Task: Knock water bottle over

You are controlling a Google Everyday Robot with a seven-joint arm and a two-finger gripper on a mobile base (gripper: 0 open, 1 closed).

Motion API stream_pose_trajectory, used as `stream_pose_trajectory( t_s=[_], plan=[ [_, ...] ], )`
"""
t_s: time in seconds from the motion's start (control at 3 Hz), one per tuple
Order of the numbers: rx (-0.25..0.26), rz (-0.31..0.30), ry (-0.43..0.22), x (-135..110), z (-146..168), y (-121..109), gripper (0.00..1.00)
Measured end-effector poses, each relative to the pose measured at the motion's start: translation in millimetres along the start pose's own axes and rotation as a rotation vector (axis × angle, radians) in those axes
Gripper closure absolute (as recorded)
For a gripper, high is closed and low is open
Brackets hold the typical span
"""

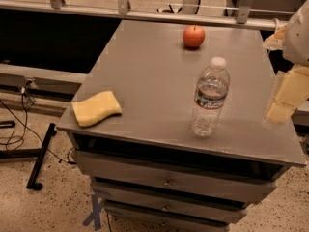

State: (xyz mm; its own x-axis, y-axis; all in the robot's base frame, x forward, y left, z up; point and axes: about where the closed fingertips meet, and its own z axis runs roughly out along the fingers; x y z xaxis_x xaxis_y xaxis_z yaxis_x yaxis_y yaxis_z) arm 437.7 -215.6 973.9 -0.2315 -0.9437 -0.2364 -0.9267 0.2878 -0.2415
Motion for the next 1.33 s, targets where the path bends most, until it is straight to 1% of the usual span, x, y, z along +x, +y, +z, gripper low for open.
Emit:
stream_pose_trajectory(
  t_s=[0.33, 0.67, 1.0, 1.33],
  plan=[
    [-0.017, 0.051, -0.085, -5.2, 7.5, 7.3, 0.0],
    [-0.039, 0.123, -0.23, -15.4, 20.6, 15.9, 0.0],
    [-0.034, 0.187, -0.399, -28.5, 30.1, 18.1, 0.0],
    [0.001, 0.227, -0.554, -45.2, 35.7, 17.5, 0.0]
  ],
)
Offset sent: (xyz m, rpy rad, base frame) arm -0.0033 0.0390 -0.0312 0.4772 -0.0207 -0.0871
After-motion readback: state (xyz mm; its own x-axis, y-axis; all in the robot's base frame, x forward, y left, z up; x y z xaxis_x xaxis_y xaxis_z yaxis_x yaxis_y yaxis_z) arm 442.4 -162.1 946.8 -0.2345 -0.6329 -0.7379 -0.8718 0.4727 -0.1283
